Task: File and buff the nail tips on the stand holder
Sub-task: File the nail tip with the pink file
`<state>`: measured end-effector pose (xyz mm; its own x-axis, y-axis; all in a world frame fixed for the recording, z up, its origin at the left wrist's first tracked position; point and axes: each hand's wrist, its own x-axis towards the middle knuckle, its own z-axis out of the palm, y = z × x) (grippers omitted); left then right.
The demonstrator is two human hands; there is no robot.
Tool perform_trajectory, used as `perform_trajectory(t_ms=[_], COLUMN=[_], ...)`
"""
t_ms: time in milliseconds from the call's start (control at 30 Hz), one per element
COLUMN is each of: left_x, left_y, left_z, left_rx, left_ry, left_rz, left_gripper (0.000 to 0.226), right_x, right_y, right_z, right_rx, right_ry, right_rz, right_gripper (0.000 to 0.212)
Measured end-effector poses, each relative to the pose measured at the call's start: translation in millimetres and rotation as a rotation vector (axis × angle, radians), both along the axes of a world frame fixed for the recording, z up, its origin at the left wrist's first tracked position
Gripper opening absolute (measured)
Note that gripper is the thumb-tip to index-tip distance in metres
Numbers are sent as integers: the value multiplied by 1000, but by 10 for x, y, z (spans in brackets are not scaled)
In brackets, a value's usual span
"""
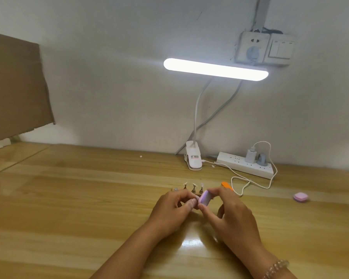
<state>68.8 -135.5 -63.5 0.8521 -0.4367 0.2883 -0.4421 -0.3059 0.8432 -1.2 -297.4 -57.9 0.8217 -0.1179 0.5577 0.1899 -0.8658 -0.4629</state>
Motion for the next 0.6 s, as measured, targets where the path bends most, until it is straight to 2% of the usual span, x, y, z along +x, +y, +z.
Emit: perform_trajectory(t_ms=[100,233,333,467,600], left_x=[1,-9,-3,-16,-19], left_y=[5,7,9,7,10], left_z=[-1,10,11,20,22], left_rx=[-16,-10,-10,-11,-21], left_ry=[6,-7,6,25,32], left_rz=[15,8,11,2,10], left_gripper=[20,21,24,18,18], right_x=[-22,12,-18,31,-3], right_y=[48,-19,23,-39,16], right_z=[11,20,-3,6,-29], right_rx=[-8,26,-11,102,30], right_ry=[27,6,31,-3,5], right_rz=[64,-23,72,0,76], right_gripper=[35,33,36,29,33])
